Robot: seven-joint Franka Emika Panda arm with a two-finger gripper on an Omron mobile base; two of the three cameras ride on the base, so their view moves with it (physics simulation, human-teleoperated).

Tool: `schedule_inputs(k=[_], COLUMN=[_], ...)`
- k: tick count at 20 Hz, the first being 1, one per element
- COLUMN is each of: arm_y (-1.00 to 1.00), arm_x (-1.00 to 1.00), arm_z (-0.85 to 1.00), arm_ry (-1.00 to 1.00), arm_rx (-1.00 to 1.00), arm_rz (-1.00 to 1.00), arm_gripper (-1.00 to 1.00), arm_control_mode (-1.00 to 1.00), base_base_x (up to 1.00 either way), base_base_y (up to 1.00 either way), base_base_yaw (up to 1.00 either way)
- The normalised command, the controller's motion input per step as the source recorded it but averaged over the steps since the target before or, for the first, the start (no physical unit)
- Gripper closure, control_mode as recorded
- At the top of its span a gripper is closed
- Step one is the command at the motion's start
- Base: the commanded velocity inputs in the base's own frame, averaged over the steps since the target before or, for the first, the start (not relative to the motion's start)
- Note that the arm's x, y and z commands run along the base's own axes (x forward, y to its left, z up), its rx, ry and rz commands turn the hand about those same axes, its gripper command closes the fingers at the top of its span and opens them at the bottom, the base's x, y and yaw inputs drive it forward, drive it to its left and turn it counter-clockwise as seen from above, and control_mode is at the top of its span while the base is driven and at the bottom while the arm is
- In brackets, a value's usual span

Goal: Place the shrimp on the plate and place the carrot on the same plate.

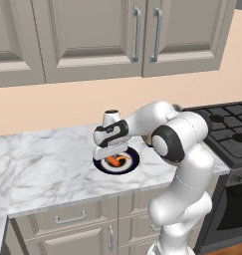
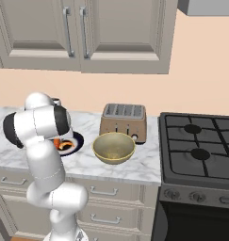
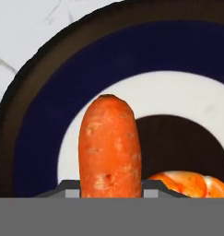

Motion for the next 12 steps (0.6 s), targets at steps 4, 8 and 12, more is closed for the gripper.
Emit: schedule_inputs(k=[4,8,12], arm_y=[0.0,0.0,0.0], arm_x=[0.0,0.0,-0.06], arm_z=[0.0,0.06,0.52], arm_ry=[0.0,0.0,-0.05], arm_rx=[0.0,0.0,0.0], arm_rz=[0.0,0.0,0.0], arm_gripper=[-1.0,-1.0,-1.0], arm_control_mode=[-1.0,-1.0,-1.0], base_base_x=[0.0,0.0,0.0], base_base_y=[0.0,0.0,0.0], base_base_yaw=[0.0,0.0,0.0])
